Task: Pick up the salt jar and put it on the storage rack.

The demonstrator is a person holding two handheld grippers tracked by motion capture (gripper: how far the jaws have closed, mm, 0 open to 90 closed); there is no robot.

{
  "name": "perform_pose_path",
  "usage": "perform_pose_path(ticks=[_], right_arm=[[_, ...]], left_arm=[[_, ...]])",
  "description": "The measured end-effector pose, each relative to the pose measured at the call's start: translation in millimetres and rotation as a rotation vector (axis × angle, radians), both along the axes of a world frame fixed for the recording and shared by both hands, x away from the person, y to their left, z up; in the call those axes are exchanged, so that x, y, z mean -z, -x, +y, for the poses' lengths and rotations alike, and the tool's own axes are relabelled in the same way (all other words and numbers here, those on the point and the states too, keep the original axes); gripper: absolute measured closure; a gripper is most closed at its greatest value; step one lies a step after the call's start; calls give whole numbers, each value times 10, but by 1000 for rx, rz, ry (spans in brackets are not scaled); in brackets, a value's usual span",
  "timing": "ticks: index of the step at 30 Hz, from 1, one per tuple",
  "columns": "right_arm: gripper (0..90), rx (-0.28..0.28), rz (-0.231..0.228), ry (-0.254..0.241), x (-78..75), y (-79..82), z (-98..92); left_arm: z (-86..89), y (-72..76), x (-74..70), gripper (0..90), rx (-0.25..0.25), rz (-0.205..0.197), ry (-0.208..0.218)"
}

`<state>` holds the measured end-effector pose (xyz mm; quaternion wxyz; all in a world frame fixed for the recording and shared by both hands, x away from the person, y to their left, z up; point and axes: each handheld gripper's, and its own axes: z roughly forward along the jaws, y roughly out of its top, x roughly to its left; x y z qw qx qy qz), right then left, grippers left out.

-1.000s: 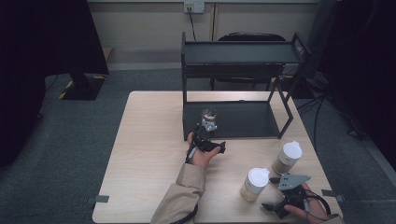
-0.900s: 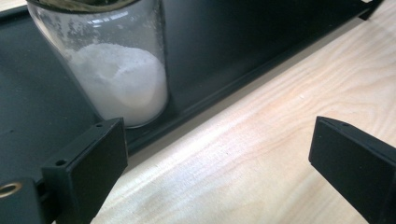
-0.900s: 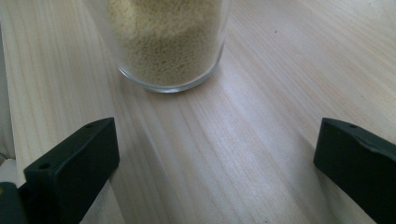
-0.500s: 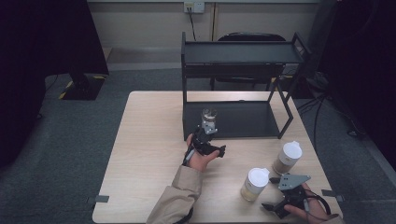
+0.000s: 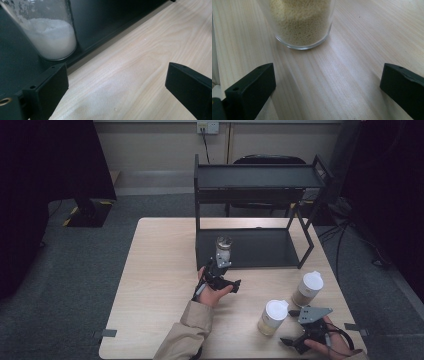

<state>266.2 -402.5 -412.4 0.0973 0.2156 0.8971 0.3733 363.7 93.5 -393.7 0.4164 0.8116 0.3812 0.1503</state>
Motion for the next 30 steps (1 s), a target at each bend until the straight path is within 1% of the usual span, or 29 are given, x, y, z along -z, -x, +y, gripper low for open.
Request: perform_pose_path(ticks=[3,6,8,13,20,30], right_arm=[[0,0,0,0,0,0,0],[0,0,0,0,0,0,0],[0,0,0,0,0,0,0],[0,0,0,0,0,0,0],[0,0,0,0,0,0,0],[0,0,0,0,0,0,0]], left_arm=[[35,21,13,44,0,4,6],[59,41,17,44,4,6,1],[80,57,29,44,2,8,9],[115,92,38,44,1,10,11],[145,145,62,44,6,14,13],[175,217,86,45,20,10,13]])
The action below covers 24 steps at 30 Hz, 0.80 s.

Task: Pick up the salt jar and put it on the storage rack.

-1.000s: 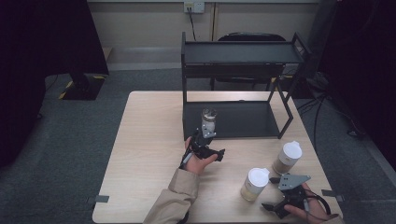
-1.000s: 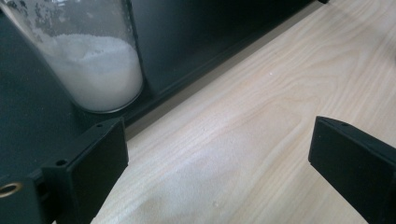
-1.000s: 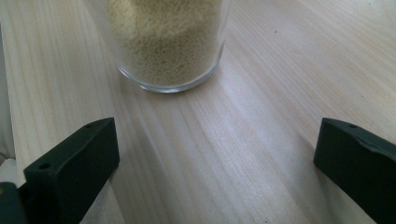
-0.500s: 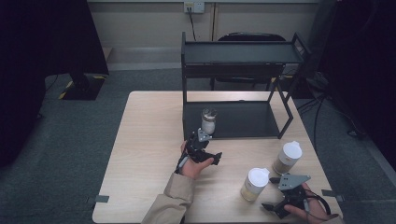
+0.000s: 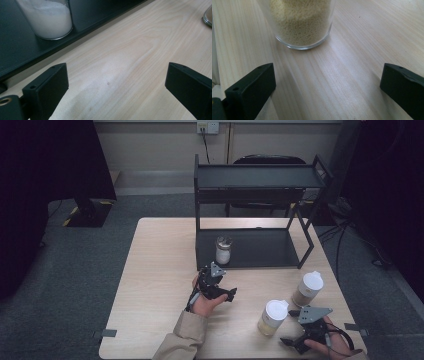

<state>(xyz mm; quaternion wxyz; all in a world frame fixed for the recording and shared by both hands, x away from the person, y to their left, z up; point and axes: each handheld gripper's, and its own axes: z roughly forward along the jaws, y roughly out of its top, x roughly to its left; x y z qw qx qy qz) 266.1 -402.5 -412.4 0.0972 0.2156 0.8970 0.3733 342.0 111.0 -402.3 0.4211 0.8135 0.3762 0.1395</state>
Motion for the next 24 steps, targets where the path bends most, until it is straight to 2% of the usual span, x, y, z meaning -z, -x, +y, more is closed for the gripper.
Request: perform_pose_path(ticks=[24], right_arm=[[0,2,0,0,0,2,1]], left_arm=[[92,159,106,45,1,18,5]])
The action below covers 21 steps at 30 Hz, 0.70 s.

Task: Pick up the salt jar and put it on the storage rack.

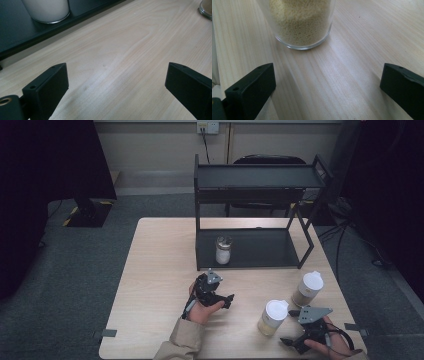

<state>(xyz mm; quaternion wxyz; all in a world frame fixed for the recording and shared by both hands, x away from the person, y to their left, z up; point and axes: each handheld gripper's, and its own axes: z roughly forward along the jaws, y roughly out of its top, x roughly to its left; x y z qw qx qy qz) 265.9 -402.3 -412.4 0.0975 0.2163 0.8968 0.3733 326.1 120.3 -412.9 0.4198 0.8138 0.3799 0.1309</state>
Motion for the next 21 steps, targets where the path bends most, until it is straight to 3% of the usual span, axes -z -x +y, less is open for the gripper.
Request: perform_pose_path(ticks=[21], right_arm=[[0,1,0,0,0,1,1]], left_arm=[[55,125,40,48,-12,9,-19]])
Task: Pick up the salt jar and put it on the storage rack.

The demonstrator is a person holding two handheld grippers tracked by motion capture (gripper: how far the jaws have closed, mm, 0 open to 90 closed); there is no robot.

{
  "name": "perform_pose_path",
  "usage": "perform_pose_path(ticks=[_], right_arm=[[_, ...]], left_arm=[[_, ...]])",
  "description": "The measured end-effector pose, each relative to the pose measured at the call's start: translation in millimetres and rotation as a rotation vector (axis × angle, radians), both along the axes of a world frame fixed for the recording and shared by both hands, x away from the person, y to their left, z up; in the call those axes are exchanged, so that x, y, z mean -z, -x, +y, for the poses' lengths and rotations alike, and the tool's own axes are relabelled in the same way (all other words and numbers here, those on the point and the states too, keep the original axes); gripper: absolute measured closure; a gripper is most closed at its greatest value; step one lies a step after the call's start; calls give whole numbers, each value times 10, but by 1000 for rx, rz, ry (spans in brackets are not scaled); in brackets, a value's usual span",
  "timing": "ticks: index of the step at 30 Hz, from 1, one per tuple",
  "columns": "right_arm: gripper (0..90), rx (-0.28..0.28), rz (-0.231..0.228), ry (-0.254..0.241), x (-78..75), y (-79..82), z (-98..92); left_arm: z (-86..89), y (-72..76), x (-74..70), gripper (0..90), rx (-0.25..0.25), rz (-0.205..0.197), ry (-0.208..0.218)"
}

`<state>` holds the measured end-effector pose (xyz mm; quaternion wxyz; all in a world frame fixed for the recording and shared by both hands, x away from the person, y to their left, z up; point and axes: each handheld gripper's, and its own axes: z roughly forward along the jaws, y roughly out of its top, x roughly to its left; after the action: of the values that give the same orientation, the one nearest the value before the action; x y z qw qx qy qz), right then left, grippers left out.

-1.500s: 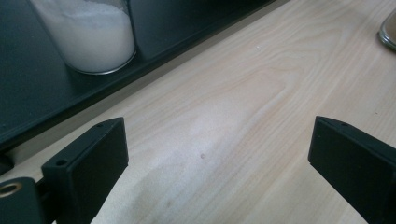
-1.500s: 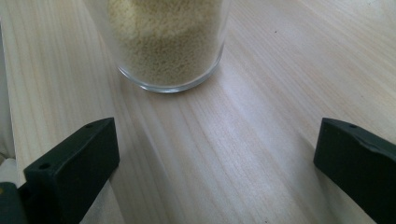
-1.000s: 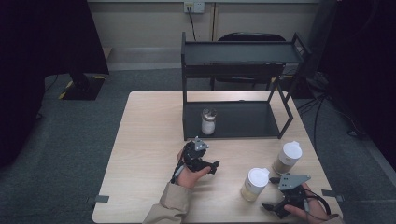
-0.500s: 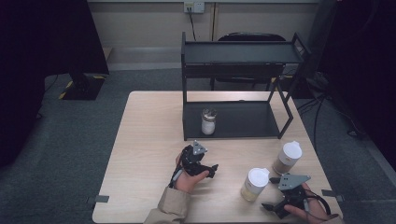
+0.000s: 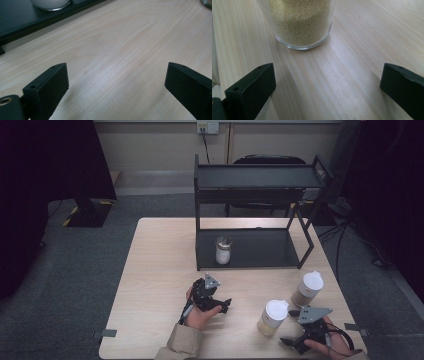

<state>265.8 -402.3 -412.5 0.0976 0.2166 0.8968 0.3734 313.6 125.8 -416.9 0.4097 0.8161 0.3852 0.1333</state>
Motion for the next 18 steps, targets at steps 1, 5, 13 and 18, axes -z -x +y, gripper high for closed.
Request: perform_pose_path(ticks=[1,5,13,18], right_arm=[[0,0,0,0,0,0,0],[0,0,0,0,0,0,0],[0,0,0,0,0,1,1],[0,0,0,0,0,1,1]], left_arm=[[3,9,7,48,-2,0,3],[13,30,7,48,0,0,-2],[53,80,4,48,-4,-1,-2],[73,106,8,47,-2,7,-10]])
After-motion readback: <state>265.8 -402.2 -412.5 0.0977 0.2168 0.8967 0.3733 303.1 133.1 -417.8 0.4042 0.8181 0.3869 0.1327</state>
